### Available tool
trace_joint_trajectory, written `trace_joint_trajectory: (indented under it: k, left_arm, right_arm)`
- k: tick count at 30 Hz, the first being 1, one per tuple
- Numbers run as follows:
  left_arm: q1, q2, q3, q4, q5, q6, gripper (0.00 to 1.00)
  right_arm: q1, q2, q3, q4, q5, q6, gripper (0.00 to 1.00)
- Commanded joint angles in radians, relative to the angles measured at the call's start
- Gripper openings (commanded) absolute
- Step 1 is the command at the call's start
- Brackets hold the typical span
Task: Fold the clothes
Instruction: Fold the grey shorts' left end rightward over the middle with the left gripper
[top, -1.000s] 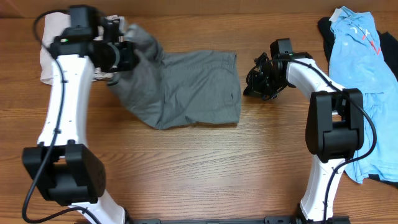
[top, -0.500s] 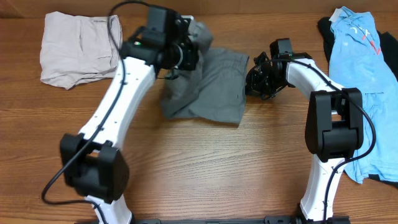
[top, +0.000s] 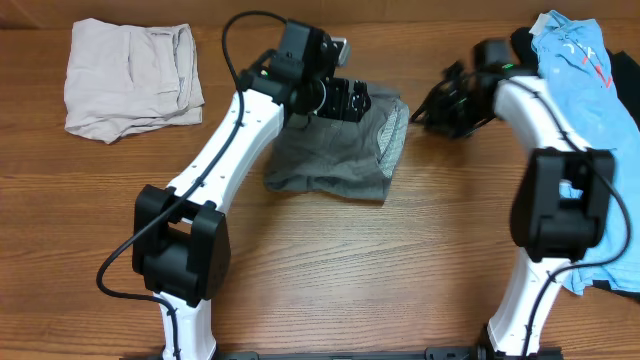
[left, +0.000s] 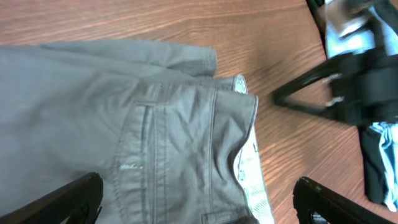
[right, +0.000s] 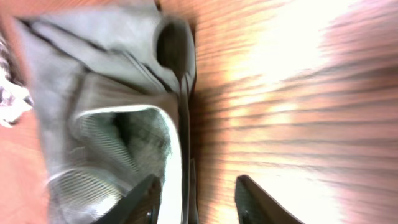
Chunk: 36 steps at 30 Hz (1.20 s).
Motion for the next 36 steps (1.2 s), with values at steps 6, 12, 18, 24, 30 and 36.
trace_joint_trajectory:
  k: [6, 12, 18, 24, 30, 36]
  left_arm:
    - [0.009, -0.002, 0.098, -0.183, -0.027, 0.182, 1.0]
    - [0.016, -0.001, 0.005, -0.224, -0.074, 0.234, 1.0]
    - [0.01, 0.028, -0.088, -0.216, -0.074, 0.308, 1.0]
    - [0.012, 0.154, -0.109, -0.224, -0.108, 0.328, 1.0]
    - [0.028, 0.248, -0.109, -0.197, -0.451, 0.327, 1.0]
    - [0.125, 0.273, -0.108, -0.039, -0.66, 0.33, 1.0]
  right_arm:
    - [-0.066, -0.095, 0.116, -0.121, -0.015, -0.052, 0.64]
    - [-0.018, -0.095, 0.111, -0.12, -0.032, -0.052, 0.7]
    - [-0.021, -0.095, 0.111, -0.111, -0.031, -0.052, 0.72]
    - [-0.021, -0.095, 0.111, -0.097, -0.001, -0.052, 0.72]
    - [-0.021, -0.095, 0.111, -0.101, 0.044, -0.052, 0.76]
    - [-0.021, -0.095, 0.111, -0.101, 0.058, -0.052, 0.77]
